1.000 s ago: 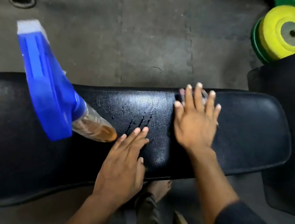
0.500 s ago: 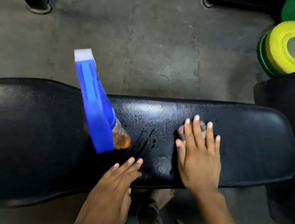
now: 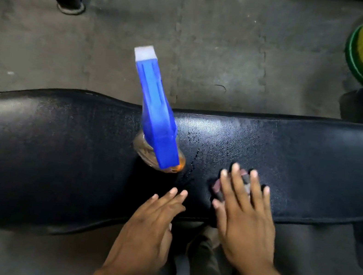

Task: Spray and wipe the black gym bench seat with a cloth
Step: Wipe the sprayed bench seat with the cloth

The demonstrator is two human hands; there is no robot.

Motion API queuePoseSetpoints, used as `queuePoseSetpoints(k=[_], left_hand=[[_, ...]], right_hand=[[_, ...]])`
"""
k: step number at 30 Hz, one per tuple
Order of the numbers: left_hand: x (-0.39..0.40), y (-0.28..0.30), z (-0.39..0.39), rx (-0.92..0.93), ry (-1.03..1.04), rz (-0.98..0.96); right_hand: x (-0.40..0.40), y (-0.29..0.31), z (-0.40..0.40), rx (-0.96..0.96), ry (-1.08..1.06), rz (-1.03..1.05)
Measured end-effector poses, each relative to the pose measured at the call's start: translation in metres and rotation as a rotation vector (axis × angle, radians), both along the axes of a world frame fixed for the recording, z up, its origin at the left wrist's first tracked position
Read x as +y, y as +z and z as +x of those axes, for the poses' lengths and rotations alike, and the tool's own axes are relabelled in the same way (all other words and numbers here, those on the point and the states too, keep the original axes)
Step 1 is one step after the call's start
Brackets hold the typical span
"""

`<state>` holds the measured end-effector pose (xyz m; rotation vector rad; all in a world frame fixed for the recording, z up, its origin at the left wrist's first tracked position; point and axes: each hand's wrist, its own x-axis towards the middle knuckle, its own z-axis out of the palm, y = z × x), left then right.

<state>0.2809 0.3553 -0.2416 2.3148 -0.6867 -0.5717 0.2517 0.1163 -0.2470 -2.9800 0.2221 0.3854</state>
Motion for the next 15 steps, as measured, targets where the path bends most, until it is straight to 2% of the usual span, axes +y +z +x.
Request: queuePoseSetpoints(k=[4, 7, 10, 15], left_hand=[[0.013, 0.004, -0.002, -0.005, 0.081, -0.018], [0.037, 0.009, 0.004, -0.063, 0.181, -0.006], [0.063, 0.013, 0.027, -0.108, 0.299, 0.053], [0.074, 0.012, 0.091, -0.221, 0.386, 0.137]], right_hand=[[0.000, 0.001, 0.069, -0.045, -0.235, 0.000], [0.024, -0.003, 0.100, -0.058, -0.156, 0.017], [0.045, -0.006, 0.073, -0.072, -0.058, 0.021], [0.048, -0.001, -0.007, 0.013, 0.036, 0.033]])
